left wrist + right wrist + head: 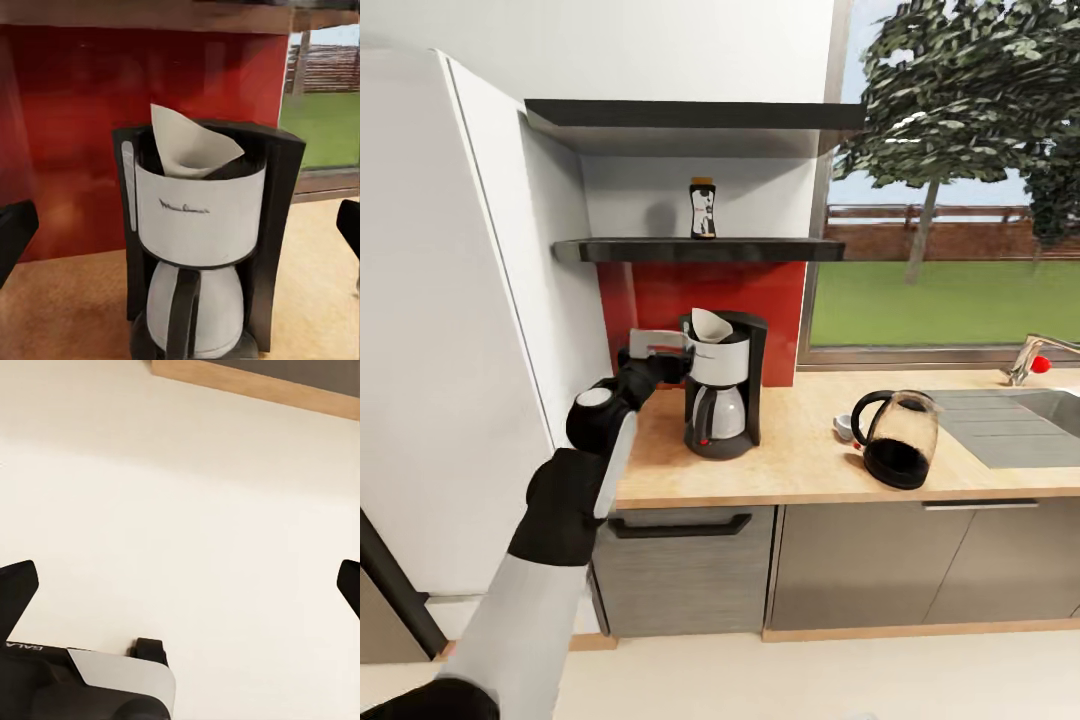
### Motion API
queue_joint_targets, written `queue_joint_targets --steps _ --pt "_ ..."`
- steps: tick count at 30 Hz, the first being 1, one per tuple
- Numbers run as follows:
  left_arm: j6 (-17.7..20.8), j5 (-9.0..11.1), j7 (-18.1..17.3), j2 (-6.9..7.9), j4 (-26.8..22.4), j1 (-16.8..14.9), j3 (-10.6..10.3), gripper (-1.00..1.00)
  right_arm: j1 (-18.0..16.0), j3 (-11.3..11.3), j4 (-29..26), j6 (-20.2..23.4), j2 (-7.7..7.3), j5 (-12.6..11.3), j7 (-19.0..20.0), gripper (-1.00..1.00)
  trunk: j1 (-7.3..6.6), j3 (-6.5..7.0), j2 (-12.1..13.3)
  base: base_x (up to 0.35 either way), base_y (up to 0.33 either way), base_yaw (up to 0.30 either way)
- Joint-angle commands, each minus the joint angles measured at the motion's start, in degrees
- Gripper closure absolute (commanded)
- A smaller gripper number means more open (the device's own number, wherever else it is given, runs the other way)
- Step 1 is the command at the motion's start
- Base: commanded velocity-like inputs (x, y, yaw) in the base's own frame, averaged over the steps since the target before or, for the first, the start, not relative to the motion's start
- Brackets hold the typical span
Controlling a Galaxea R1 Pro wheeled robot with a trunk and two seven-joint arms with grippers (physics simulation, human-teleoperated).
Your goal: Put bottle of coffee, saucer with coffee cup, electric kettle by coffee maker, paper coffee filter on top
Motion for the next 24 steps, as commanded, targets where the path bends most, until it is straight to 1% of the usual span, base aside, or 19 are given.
queue_joint_targets --steps 1,2,5,6,7,10,12,14,16,17,18,19,20,21,22,23,24 --pt "1.90 0.17 0.88 -0.20 0.12 -3.23 -0.08 -1.00 -0.05 0.36 0.08 -0.06 0.02 0.25 -0.34 -1.00 0.03 -0.12 -0.11 0.000 0.000 0.000" --pt "2.58 0.19 1.07 -0.29 0.25 -4.56 -0.08 -1.00 -0.05 0.36 0.08 -0.06 0.03 0.25 -0.34 -1.00 0.03 -0.12 -0.11 0.000 0.000 0.000" --pt "5.53 0.27 1.67 -0.45 1.40 -11.48 -0.03 -1.00 -0.04 0.36 0.08 -0.06 0.04 0.25 -0.34 -1.00 0.03 -0.12 -0.11 0.000 0.000 0.000" --pt "5.83 0.27 1.72 -0.45 1.69 -12.51 -0.03 -1.00 -0.04 0.36 0.08 -0.06 0.04 0.25 -0.34 -1.00 0.03 -0.12 -0.11 0.000 0.000 0.000" --pt "6.33 0.28 1.79 -0.45 2.53 -14.80 -0.02 -1.00 -0.04 0.36 0.08 -0.06 0.07 0.25 -0.34 -1.00 0.03 -0.12 -0.11 0.000 0.000 0.000" --pt "7.31 0.29 1.92 -0.45 6.13 -20.79 0.05 -1.00 -0.04 0.36 0.08 -0.13 0.08 0.25 -0.34 -1.00 0.03 -0.12 -0.11 0.000 0.000 0.000" --pt "7.54 0.57 2.02 -0.45 10.11 -24.94 0.12 -1.00 -0.05 0.36 0.08 -0.14 0.06 0.25 -0.34 -1.00 0.03 -0.12 -0.11 0.000 0.000 0.000" --pt "7.62 1.93 2.25 -0.45 15.21 -29.15 0.28 -1.00 -0.05 0.36 0.08 -0.18 0.05 0.21 -0.34 -1.00 0.03 -0.12 -0.11 0.000 0.000 0.000" --pt "7.59 4.46 3.08 -0.45 21.40 -33.76 0.39 -1.00 -0.05 0.36 0.08 -0.26 0.04 0.18 -0.34 -1.00 0.03 -0.12 -0.11 0.000 0.000 0.000" --pt "7.56 5.13 3.37 -0.45 22.91 -34.87 0.40 -1.00 -0.05 0.36 0.08 -0.27 0.04 0.17 -0.34 -1.00 0.03 -0.12 -0.11 0.000 0.000 0.000" --pt "7.47 6.50 4.06 -0.45 25.97 -37.10 0.41 -1.00 -0.05 0.36 0.08 -0.29 0.04 0.17 -0.34 -1.00 0.03 -0.12 -0.11 0.000 0.000 0.000" --pt "7.43 7.18 4.44 -0.45 27.48 -38.23 0.41 -1.00 -0.05 0.36 0.08 -0.30 0.04 0.17 -0.34 -1.00 0.03 -0.12 -0.11 0.000 0.000 0.000" --pt "7.34 8.44 5.23 -0.45 30.43 -40.52 0.42 -1.00 -0.05 0.36 0.08 -0.31 0.03 0.16 -0.34 -1.00 0.03 -0.12 -0.11 0.000 0.000 0.000" --pt "7.30 9.04 5.62 -0.45 31.87 -41.70 0.42 -1.00 -0.05 0.36 0.08 -0.31 0.01 0.16 -0.34 -1.00 0.03 -0.12 -0.11 0.000 0.000 0.000" --pt "7.11 10.88 6.82 -0.45 37.81 -46.48 0.43 -1.00 -0.03 0.36 0.08 -0.32 -0.02 0.17 -0.34 -1.00 0.03 -0.12 -0.11 0.000 0.000 0.000" --pt "7.02 11.17 7.01 -0.45 39.36 -47.63 0.43 -1.00 -0.04 0.36 0.08 -0.32 -0.03 0.17 -0.34 -1.00 0.03 -0.12 -0.11 0.000 0.000 0.000" --pt "6.58 11.75 7.40 -0.45 44.22 -50.94 0.43 -1.00 -0.04 0.36 0.08 -0.33 -0.04 0.16 -0.34 -1.00 0.03 -0.12 -0.11 0.000 0.000 0.000"
